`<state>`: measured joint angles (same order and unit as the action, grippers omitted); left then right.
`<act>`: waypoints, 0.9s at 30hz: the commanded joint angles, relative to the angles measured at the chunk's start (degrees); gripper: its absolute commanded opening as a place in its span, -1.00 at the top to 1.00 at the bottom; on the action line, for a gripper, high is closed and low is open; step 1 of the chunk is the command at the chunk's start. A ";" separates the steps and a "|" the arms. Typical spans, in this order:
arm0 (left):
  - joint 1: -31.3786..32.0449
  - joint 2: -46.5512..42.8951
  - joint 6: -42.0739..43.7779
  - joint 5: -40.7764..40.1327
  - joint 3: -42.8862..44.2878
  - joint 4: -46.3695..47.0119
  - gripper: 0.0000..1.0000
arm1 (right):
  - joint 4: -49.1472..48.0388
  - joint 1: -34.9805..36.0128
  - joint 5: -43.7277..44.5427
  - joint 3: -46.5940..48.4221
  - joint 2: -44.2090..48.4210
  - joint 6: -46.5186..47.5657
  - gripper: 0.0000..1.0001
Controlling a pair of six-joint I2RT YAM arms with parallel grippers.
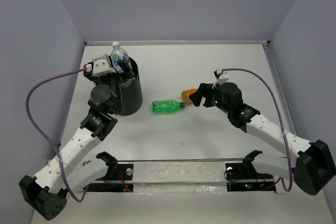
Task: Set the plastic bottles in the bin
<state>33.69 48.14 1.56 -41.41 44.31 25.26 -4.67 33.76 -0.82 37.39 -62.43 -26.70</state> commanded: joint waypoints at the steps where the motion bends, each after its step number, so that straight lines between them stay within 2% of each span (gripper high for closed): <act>1: 0.15 -4.19 -8.30 3.96 10.42 -15.73 -0.98 | -1.75 2.10 0.12 10.14 -2.76 4.28 -0.69; 4: 0.06 -5.24 -13.41 7.73 16.23 -27.75 -0.98 | -1.57 4.64 -2.16 18.66 -6.37 6.65 -0.73; 7: 0.06 -5.95 -18.61 9.85 19.93 -35.68 -0.98 | -1.22 6.50 -7.78 29.12 -12.87 9.55 -0.85; 9: -0.12 -4.90 -20.46 9.51 23.61 -38.77 -0.98 | 0.79 8.07 -10.68 36.13 -17.53 10.35 -0.87; 11: -0.91 -0.78 -20.46 10.29 27.21 -44.13 -0.98 | 1.94 8.08 -10.87 38.19 -19.03 10.88 -0.84; 14: -4.23 5.02 -19.41 12.49 32.41 -47.67 -0.98 | 4.66 8.08 -8.33 38.29 -19.48 11.23 -0.74; 16: -8.36 7.57 -19.05 18.09 32.15 -45.13 -0.94 | 7.21 8.08 -7.97 37.68 -19.13 11.49 -0.72; 17: -13.60 8.54 -19.49 21.34 32.85 -44.68 -0.91 | 7.82 8.08 -7.88 36.54 -18.78 11.58 -0.72; 18: -16.18 9.77 -19.93 24.59 33.72 -44.51 -0.89 | 8.00 8.08 -7.45 35.83 -18.25 11.67 -0.72; 20: -23.10 14.42 -20.98 36.00 37.48 -44.94 -0.89 | 8.27 8.08 -7.01 33.20 -16.23 11.67 -0.72; 21: -24.89 16.27 -21.68 37.96 38.99 -45.38 -0.88 | 8.36 8.08 -6.83 32.41 -15.62 11.67 -0.72; 24: -27.97 23.82 -23.00 39.66 44.43 -48.97 -0.83 | 9.06 8.08 -6.74 30.04 -13.77 12.11 -0.72; 27: -28.16 25.51 -23.62 39.91 45.60 -48.29 -0.80 | 9.15 8.08 -7.17 28.54 -12.63 12.20 -0.73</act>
<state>6.24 73.54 -20.40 -7.92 84.73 -22.13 4.49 41.69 -7.97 67.44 -78.35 -15.79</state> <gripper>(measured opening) 0.908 0.862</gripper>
